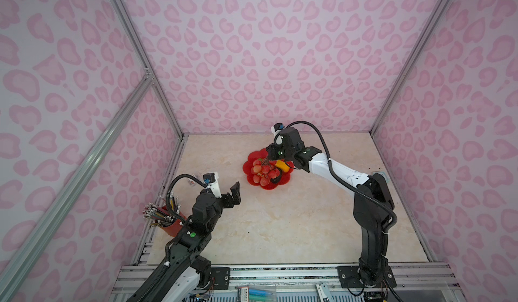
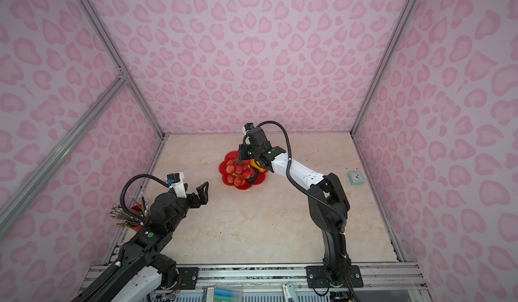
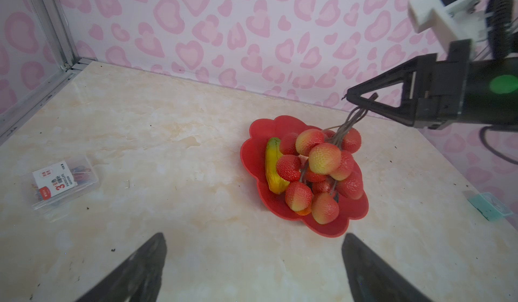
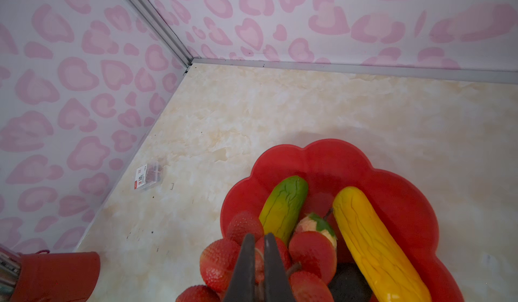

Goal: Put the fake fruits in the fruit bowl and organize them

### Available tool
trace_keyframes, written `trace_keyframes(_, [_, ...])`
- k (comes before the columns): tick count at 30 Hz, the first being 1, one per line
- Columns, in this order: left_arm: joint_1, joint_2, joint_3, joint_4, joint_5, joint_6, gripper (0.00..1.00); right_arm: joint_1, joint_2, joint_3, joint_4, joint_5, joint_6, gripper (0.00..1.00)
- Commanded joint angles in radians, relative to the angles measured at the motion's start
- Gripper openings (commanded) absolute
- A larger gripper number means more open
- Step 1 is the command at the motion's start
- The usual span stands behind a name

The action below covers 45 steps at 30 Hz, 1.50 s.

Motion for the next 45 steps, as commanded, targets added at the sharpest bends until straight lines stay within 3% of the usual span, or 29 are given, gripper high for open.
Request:
trace_keyframes(1, [0.001, -0.002, 0.009, 0.013, -0.02, 0.005, 0.98, -0.023, 0.072, 0.053, -0.007, -0.048, 0.012, 0.0])
trace_keyframes(3, [0.001, -0.004, 0.009, 0.015, -0.03, 0.008, 0.98, -0.039, 0.106, 0.079, -0.016, -0.05, 0.018, 0.01])
trace_keyframes(4, [0.001, -0.002, 0.01, 0.016, -0.032, 0.009, 0.98, -0.046, 0.118, 0.089, -0.019, -0.055, 0.022, 0.08])
trace_keyframes(10, [0.001, 0.003, 0.019, 0.014, -0.069, 0.025, 0.98, -0.071, 0.095, 0.097, -0.007, -0.04, 0.013, 0.62])
trace_keyframes(11, [0.001, 0.001, 0.02, 0.017, -0.077, 0.03, 0.98, -0.075, 0.079, 0.092, -0.003, -0.03, 0.008, 0.88])
trace_keyframes(12, [0.001, 0.0, 0.02, 0.022, -0.082, 0.034, 0.98, -0.078, 0.06, 0.083, 0.002, -0.02, 0.001, 0.98])
trace_keyframes(16, [0.001, 0.008, 0.026, 0.037, -0.082, 0.045, 0.98, -0.097, -0.038, 0.013, 0.027, 0.013, -0.024, 0.98])
trace_keyframes(20, [0.001, 0.042, 0.026, 0.06, -0.119, 0.076, 0.98, -0.122, -0.209, -0.17, 0.063, 0.064, -0.076, 0.98])
trace_keyframes(23, [0.002, 0.098, 0.014, 0.124, -0.226, 0.104, 0.99, -0.134, -0.402, -0.438, 0.169, 0.214, -0.138, 0.98])
trace_keyframes(26, [0.016, 0.205, -0.023, 0.296, -0.33, 0.182, 0.98, -0.161, -0.6, -0.707, 0.303, 0.407, -0.186, 0.98])
trace_keyframes(29, [0.087, 0.338, -0.053, 0.464, -0.328, 0.209, 0.97, -0.238, -0.773, -0.93, 0.393, 0.515, -0.284, 0.98])
trace_keyframes(30, [0.119, 0.362, -0.016, 0.411, -0.312, 0.183, 0.97, -0.267, -0.817, -1.012, 0.446, 0.571, -0.325, 0.98])
trace_keyframes(32, [0.155, 0.38, -0.043, 0.501, -0.299, 0.207, 0.97, -0.333, -0.868, -1.141, 0.55, 0.661, -0.368, 0.98])
trace_keyframes(37, [0.288, 0.436, -0.096, 0.658, -0.212, 0.246, 0.97, -0.479, -0.871, -1.3, 0.685, 0.598, -0.325, 0.98])
trace_keyframes(41, [0.375, 0.606, -0.113, 0.8, -0.146, 0.231, 0.97, -0.5, -0.72, -1.386, 0.979, 0.649, -0.413, 0.98])
trace_keyframes(45, [0.428, 0.692, -0.104, 0.87, -0.07, 0.22, 0.97, -0.537, -0.591, -1.435, 1.198, 0.494, -0.412, 0.99])
